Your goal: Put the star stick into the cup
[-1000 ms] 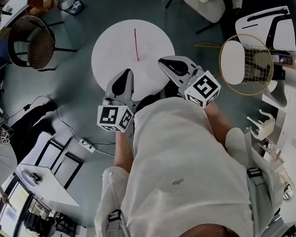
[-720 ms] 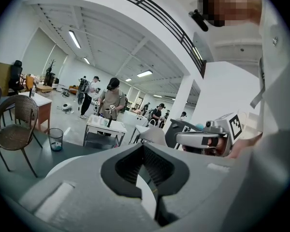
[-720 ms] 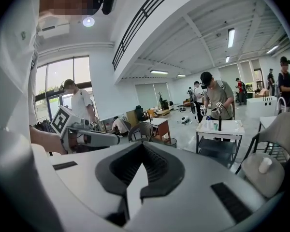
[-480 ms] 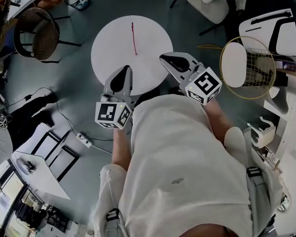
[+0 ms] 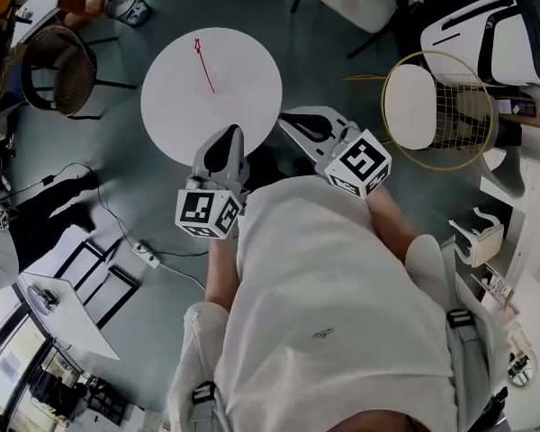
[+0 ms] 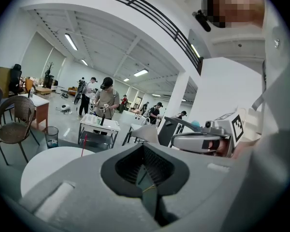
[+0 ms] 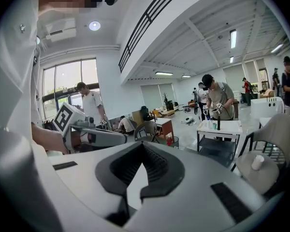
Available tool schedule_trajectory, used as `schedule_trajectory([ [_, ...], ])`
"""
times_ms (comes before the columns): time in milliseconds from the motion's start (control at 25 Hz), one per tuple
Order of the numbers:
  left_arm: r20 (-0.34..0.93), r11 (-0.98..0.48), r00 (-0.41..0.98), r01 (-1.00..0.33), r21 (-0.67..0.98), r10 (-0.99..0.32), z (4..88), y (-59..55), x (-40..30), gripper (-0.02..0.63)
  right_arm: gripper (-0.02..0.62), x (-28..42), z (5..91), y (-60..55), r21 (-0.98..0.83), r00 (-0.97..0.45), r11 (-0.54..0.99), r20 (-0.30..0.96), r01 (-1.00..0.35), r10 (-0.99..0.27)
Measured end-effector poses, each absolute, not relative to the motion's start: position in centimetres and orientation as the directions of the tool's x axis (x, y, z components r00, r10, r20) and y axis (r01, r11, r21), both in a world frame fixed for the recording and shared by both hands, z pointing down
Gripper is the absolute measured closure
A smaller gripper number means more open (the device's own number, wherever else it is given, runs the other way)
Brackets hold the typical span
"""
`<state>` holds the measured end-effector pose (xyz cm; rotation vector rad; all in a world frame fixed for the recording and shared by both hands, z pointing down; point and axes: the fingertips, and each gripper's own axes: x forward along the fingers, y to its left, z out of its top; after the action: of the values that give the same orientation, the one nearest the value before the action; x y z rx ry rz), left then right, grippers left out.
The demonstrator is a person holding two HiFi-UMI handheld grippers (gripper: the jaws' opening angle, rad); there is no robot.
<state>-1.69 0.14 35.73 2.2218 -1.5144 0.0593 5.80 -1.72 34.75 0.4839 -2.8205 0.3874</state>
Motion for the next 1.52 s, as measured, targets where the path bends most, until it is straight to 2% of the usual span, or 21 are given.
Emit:
schedule_trajectory([
  [520, 0.337, -0.186, 0.289, -0.933, 0.307, -0.896, 37.3, 8.3, 7.6, 0.597, 0.588, 15.7, 37.4, 3.7, -0.279, -0.940, 0.920, 0.279, -0.275, -0.197],
  [880, 0.352, -0.051, 0.155, -0.957, 0.287, -0.923, 36.3, 13.8, 7.6, 0.597, 0.588, 15.1, 37.4, 7.0, -0.339, -0.971, 0.929, 0.229, -0.148, -0.070],
  [1200, 0.334, -0.046, 0.137, -0.962, 0.268, -0.933, 35.1, 14.2, 7.4, 0.597, 0.588, 13.7, 35.6, 8.2, -0.314, -0.978, 0.944, 0.207, -0.100, -0.034],
  [1520, 0.334, -0.073, 0.159, -0.964, 0.257, -0.929, 35.0, 16.0, 7.9, 0.597, 0.589, 13.6, 35.4, 10.1, -0.259, -0.970, 0.962, 0.241, -0.091, -0.027],
])
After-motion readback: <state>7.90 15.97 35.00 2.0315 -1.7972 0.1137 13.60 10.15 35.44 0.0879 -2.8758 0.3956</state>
